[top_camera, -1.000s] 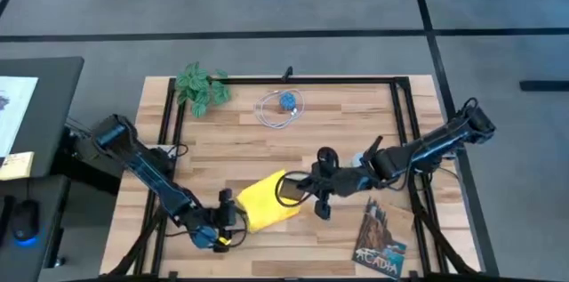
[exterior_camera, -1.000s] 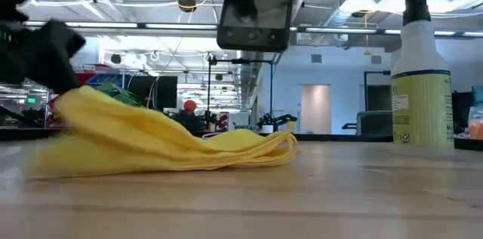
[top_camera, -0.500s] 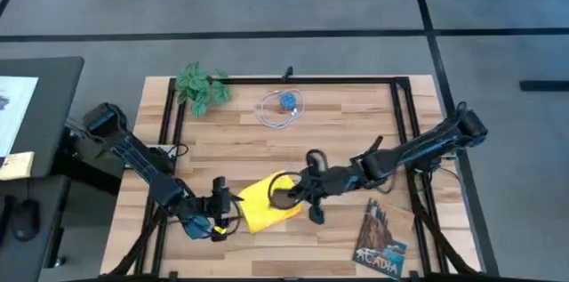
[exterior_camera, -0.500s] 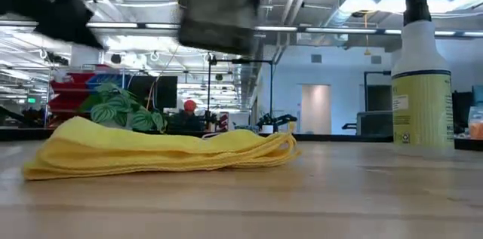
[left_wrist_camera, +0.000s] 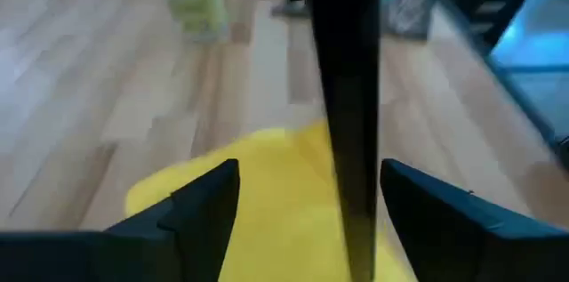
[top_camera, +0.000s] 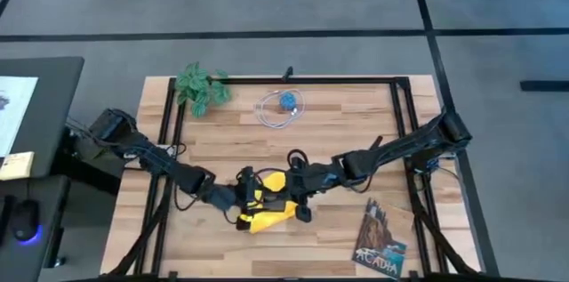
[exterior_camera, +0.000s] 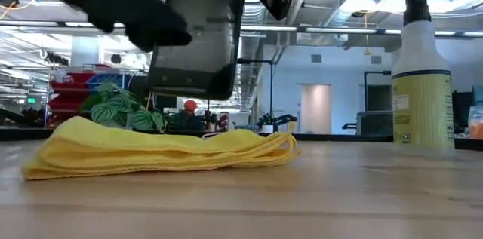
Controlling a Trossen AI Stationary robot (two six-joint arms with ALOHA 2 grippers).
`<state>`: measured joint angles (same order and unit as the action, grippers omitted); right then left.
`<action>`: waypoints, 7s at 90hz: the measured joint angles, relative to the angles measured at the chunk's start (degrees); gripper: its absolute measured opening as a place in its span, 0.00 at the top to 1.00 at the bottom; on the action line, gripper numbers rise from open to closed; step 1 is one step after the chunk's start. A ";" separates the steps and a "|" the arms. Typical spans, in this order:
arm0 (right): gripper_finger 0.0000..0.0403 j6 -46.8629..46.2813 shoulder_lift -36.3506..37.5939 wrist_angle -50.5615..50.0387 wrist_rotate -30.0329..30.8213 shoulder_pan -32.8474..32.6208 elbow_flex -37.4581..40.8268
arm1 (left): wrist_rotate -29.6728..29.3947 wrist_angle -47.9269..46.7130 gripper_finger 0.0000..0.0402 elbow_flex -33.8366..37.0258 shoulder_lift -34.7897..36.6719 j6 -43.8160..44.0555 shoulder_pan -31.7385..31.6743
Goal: Apply microfiber cloth
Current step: Wipe the front of the cellphone using a microfiber cloth
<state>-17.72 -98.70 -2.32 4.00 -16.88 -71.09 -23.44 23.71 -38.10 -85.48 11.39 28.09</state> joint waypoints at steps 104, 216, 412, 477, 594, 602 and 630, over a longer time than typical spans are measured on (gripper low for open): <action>0.36 6.99 -7.87 26.15 -1.91 1.35 11.84 | -12.81 -0.30 0.99 18.75 20.84 29.22 5.08; 1.00 -6.05 -20.10 -14.39 11.34 -8.36 -7.82 | -16.48 7.29 0.96 25.70 17.93 34.52 4.99; 1.00 30.65 -12.46 4.47 40.33 -5.22 -7.93 | -1.41 26.68 0.96 10.70 -5.41 26.65 -1.45; 1.00 17.69 -4.22 -19.23 58.16 -12.92 -7.91 | -2.68 27.30 0.96 10.98 -5.43 25.51 -2.30; 1.00 13.10 -8.72 -19.36 64.61 -12.93 -7.97 | -4.05 24.87 0.96 7.51 -5.52 20.65 -2.30; 1.00 10.43 -7.60 -21.44 69.56 -14.29 -7.97 | -4.41 24.21 0.96 7.51 -5.52 21.03 -2.48; 1.00 0.57 -5.56 -22.04 58.65 -18.82 -8.02 | -11.23 24.31 0.96 7.51 -5.52 21.82 -4.14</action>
<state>-17.15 -104.26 -24.36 62.65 -35.69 -79.11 -34.68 48.02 -30.59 -91.00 33.21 23.94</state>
